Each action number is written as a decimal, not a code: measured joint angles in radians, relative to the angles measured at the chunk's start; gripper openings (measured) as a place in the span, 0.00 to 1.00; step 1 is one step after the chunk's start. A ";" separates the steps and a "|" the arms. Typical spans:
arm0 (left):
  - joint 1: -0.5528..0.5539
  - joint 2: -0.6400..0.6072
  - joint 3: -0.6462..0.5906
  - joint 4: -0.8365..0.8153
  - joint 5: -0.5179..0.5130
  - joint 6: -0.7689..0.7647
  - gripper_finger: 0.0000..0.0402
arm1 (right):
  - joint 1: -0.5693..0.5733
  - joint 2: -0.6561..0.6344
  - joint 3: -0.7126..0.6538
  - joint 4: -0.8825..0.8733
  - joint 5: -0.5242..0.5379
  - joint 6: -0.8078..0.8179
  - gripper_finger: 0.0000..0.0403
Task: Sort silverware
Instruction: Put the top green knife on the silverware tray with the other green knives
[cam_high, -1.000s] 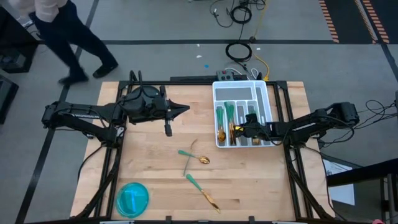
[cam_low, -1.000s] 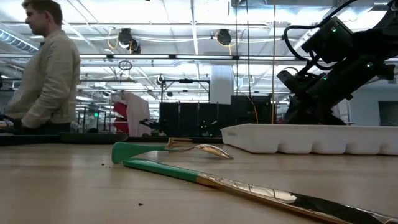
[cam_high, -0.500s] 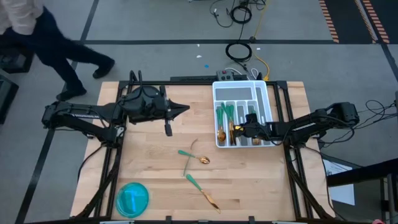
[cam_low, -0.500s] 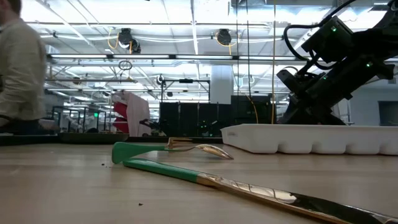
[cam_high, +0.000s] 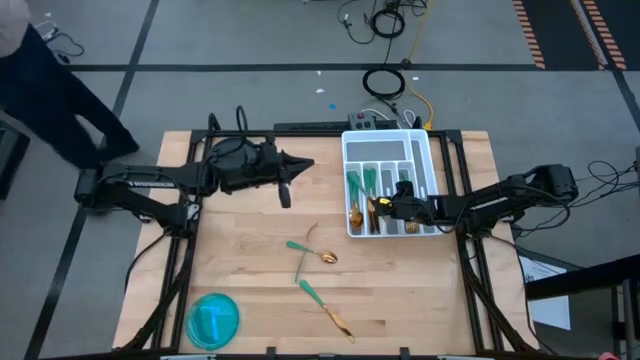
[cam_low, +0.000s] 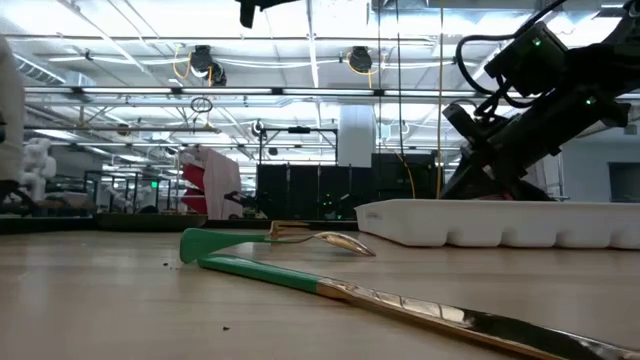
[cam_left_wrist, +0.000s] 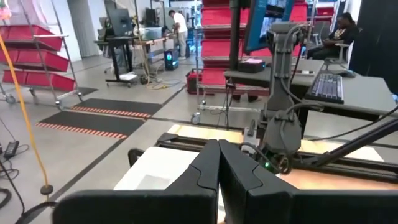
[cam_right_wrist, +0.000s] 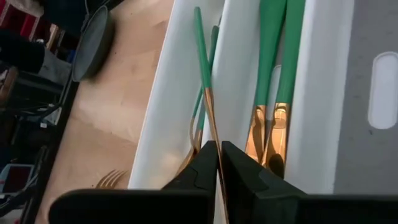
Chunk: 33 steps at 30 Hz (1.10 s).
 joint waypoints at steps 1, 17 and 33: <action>0.000 0.000 0.000 0.003 0.001 0.000 0.02 | 0.000 0.000 0.000 -0.005 0.000 0.005 0.04; 0.063 0.229 -0.001 0.119 0.066 -0.234 0.02 | -0.001 -0.002 0.003 -0.047 -0.038 0.068 0.00; 0.114 0.367 -0.001 0.210 0.124 -0.461 0.02 | 0.033 -0.002 -0.004 0.031 0.163 0.123 0.00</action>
